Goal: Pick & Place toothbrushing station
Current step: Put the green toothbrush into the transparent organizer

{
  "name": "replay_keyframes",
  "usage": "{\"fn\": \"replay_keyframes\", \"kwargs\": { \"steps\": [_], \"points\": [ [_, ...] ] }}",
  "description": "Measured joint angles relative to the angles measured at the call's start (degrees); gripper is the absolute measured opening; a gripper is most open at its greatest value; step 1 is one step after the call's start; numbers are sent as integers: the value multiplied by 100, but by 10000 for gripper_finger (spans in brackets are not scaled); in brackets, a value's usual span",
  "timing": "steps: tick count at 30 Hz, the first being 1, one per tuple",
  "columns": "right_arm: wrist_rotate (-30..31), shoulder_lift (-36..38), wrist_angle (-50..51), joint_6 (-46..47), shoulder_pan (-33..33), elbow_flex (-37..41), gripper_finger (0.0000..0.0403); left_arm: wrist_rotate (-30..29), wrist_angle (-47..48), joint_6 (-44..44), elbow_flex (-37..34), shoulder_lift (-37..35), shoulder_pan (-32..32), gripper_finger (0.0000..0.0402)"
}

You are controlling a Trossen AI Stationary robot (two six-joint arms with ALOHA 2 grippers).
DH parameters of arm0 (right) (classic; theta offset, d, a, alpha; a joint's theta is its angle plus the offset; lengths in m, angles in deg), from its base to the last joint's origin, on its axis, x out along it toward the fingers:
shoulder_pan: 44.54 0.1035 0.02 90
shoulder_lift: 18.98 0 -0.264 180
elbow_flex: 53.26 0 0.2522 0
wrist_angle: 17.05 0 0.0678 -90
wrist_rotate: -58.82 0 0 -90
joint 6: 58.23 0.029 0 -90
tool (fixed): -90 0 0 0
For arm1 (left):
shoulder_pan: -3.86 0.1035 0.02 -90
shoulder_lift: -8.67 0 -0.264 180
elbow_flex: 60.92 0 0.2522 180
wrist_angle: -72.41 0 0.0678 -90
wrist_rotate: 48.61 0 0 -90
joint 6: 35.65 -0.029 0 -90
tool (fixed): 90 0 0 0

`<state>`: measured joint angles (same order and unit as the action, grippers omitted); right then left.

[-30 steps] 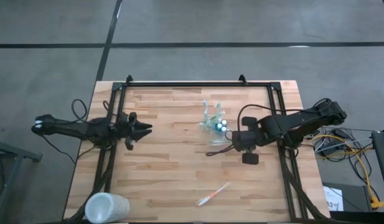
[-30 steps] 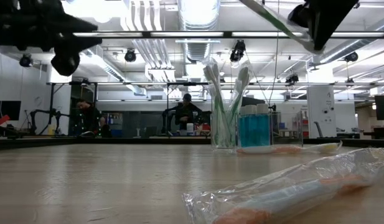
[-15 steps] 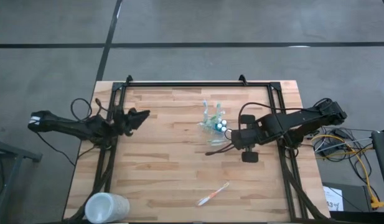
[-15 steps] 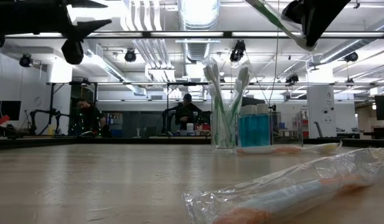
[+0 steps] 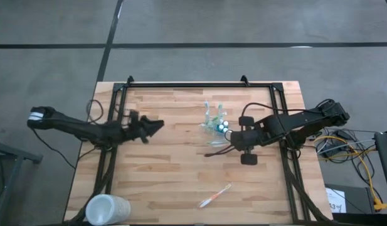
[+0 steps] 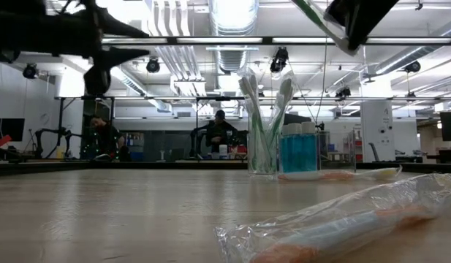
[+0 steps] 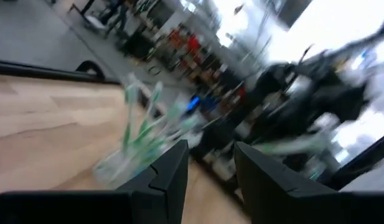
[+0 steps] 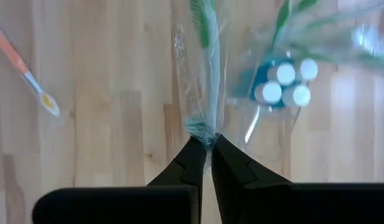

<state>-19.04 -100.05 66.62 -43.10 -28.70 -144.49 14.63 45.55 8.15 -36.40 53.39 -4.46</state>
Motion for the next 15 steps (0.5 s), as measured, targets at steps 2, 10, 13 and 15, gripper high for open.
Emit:
{"fn": "replay_keyframes", "kwargs": {
  "steps": [2, 10, 13, 15],
  "points": [
    [0, 0, -174, -28, -9, 0, 13, 44, -10, -404, 227, 391, 0, 135],
    [-4, 0, -302, 341, -156, -80, 13, 843, -698, -2835, 1624, 2066, -2, 135],
    [-3, 0, -298, 421, -168, -116, 13, 1294, -831, -3334, 2171, 2555, -2, 135],
    [-10, 0, -302, 426, -165, -127, 13, 1349, -772, -3497, 2441, 2890, -3, 135]
  ]
}}
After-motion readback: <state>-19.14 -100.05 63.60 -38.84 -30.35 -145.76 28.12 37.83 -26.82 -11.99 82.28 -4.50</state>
